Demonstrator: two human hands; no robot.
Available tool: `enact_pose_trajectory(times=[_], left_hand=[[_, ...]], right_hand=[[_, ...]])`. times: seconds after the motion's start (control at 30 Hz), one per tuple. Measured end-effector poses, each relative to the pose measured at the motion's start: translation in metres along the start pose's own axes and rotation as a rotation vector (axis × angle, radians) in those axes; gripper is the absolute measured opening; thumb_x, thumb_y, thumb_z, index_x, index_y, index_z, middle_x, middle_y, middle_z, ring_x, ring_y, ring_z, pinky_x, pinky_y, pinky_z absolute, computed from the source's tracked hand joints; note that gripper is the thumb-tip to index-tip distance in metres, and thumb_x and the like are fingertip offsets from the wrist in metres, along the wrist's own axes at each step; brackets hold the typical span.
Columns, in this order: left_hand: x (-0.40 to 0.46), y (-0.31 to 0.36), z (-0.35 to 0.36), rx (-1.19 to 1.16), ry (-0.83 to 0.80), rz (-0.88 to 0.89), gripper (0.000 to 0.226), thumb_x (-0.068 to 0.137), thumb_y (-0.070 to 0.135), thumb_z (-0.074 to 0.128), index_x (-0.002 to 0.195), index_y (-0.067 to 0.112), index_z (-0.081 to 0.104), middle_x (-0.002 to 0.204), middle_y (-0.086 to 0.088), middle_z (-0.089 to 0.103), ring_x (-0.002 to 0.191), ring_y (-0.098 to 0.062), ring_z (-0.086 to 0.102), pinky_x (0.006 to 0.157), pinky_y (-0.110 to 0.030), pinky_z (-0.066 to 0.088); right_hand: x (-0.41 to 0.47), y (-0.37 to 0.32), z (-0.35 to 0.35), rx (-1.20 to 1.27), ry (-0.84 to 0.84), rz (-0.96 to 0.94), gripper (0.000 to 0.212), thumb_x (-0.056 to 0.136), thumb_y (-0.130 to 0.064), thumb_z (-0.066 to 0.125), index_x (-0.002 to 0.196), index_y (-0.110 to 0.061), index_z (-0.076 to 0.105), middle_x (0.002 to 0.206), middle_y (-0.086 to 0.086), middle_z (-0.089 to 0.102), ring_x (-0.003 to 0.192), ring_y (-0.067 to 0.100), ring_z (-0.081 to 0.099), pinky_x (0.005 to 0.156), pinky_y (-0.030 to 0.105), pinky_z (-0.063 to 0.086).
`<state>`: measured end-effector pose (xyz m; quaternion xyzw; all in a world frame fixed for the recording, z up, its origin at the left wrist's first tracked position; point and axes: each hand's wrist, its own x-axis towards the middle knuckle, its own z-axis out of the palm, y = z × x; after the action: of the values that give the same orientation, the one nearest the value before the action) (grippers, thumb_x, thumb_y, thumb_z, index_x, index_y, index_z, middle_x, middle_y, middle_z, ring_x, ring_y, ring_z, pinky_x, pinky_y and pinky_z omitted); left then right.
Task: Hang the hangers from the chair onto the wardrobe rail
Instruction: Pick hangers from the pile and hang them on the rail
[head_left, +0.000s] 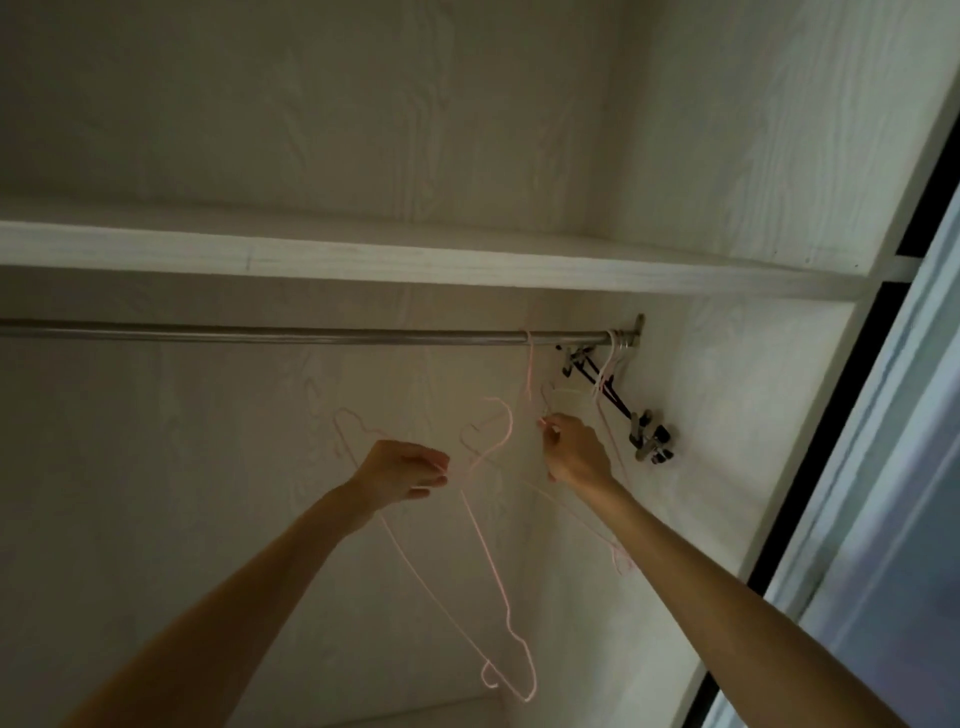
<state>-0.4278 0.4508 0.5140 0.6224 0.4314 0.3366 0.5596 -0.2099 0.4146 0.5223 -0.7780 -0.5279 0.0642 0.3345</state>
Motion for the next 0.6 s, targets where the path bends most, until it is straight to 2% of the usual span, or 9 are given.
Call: enact_pose_trajectory(times=[0.1, 0.13, 0.2, 0.27, 0.33, 0.37, 0.47, 0.53, 0.6], left_hand=[[0.002, 0.012, 0.001, -0.207, -0.025, -0.086, 0.013, 0.092, 0.006, 0.051, 0.092, 0.004, 0.064, 0.103, -0.014, 0.065, 0.086, -0.022, 0.067, 0.084, -0.029, 0.051], [0.003, 0.015, 0.001, -0.238, -0.018, -0.103, 0.013, 0.092, 0.008, 0.051, 0.094, 0.003, 0.063, 0.105, -0.014, 0.063, 0.089, -0.024, 0.066, 0.086, -0.031, 0.050], [0.003, 0.020, 0.000, -0.257, 0.003, -0.124, 0.013, 0.092, 0.010, 0.053, 0.100, 0.002, 0.060, 0.107, -0.014, 0.059, 0.086, -0.023, 0.064, 0.082, -0.032, 0.051], [0.003, 0.025, -0.001, -0.268, 0.020, -0.127, 0.022, 0.091, 0.005, 0.053, 0.113, -0.001, 0.056, 0.108, -0.016, 0.057, 0.087, -0.025, 0.063, 0.076, -0.031, 0.054], [0.007, 0.029, -0.004, -0.273, 0.037, -0.136, 0.033, 0.091, -0.003, 0.051, 0.123, -0.007, 0.050, 0.109, -0.018, 0.057, 0.099, -0.032, 0.061, 0.085, -0.036, 0.052], [0.009, 0.030, -0.006, -0.269, 0.042, -0.145, 0.035, 0.090, -0.005, 0.052, 0.125, -0.009, 0.049, 0.109, -0.019, 0.057, 0.103, -0.033, 0.059, 0.090, -0.039, 0.049], [0.016, 0.037, -0.007, -0.211, 0.021, -0.187, 0.038, 0.088, -0.007, 0.055, 0.125, -0.003, 0.051, 0.113, -0.020, 0.061, 0.104, -0.029, 0.061, 0.092, -0.038, 0.049], [0.019, 0.037, -0.007, -0.137, 0.009, -0.202, 0.037, 0.088, -0.005, 0.054, 0.125, 0.001, 0.053, 0.117, -0.019, 0.062, 0.105, -0.027, 0.062, 0.094, -0.038, 0.050], [0.021, 0.035, -0.009, -0.104, -0.016, -0.199, 0.037, 0.089, -0.003, 0.054, 0.126, 0.002, 0.052, 0.117, -0.018, 0.063, 0.103, -0.025, 0.062, 0.093, -0.037, 0.050]], right_hand=[[-0.001, 0.001, -0.001, -0.043, -0.082, -0.012, 0.032, 0.101, -0.024, 0.032, 0.124, -0.015, 0.052, 0.105, 0.013, 0.068, 0.084, 0.025, 0.067, 0.080, 0.034, 0.053], [0.000, 0.000, -0.004, -0.070, -0.138, -0.016, 0.033, 0.101, -0.026, 0.032, 0.125, -0.013, 0.050, 0.103, 0.012, 0.068, 0.082, 0.023, 0.067, 0.079, 0.032, 0.053], [0.005, -0.003, -0.014, -0.192, -0.170, -0.067, 0.038, 0.101, -0.032, 0.032, 0.128, -0.010, 0.046, 0.110, 0.012, 0.064, 0.095, 0.026, 0.064, 0.081, 0.033, 0.048], [0.018, -0.010, -0.030, -0.273, 0.024, -0.190, 0.038, 0.099, -0.033, 0.036, 0.125, -0.007, 0.046, 0.115, 0.014, 0.060, 0.101, 0.029, 0.060, 0.077, 0.033, 0.045], [0.034, -0.022, -0.048, -0.243, 0.219, -0.331, 0.037, 0.097, -0.030, 0.044, 0.126, -0.008, 0.046, 0.121, 0.015, 0.057, 0.107, 0.030, 0.056, 0.081, 0.035, 0.045], [0.044, -0.029, -0.054, -0.249, 0.256, -0.408, 0.041, 0.095, -0.030, 0.048, 0.131, -0.010, 0.044, 0.127, 0.013, 0.054, 0.113, 0.030, 0.053, 0.087, 0.035, 0.043], [0.073, -0.045, -0.057, -0.335, 0.141, -0.569, 0.055, 0.091, -0.035, 0.055, 0.140, -0.016, 0.038, 0.138, 0.007, 0.048, 0.126, 0.026, 0.043, 0.103, 0.037, 0.032], [0.087, -0.046, -0.050, -0.379, 0.066, -0.603, 0.056, 0.088, -0.039, 0.059, 0.137, -0.018, 0.042, 0.132, 0.005, 0.051, 0.124, 0.024, 0.043, 0.103, 0.036, 0.030], [0.096, -0.043, -0.046, -0.397, 0.063, -0.636, 0.051, 0.086, -0.037, 0.061, 0.133, -0.019, 0.047, 0.126, 0.003, 0.054, 0.119, 0.023, 0.044, 0.098, 0.033, 0.029]])
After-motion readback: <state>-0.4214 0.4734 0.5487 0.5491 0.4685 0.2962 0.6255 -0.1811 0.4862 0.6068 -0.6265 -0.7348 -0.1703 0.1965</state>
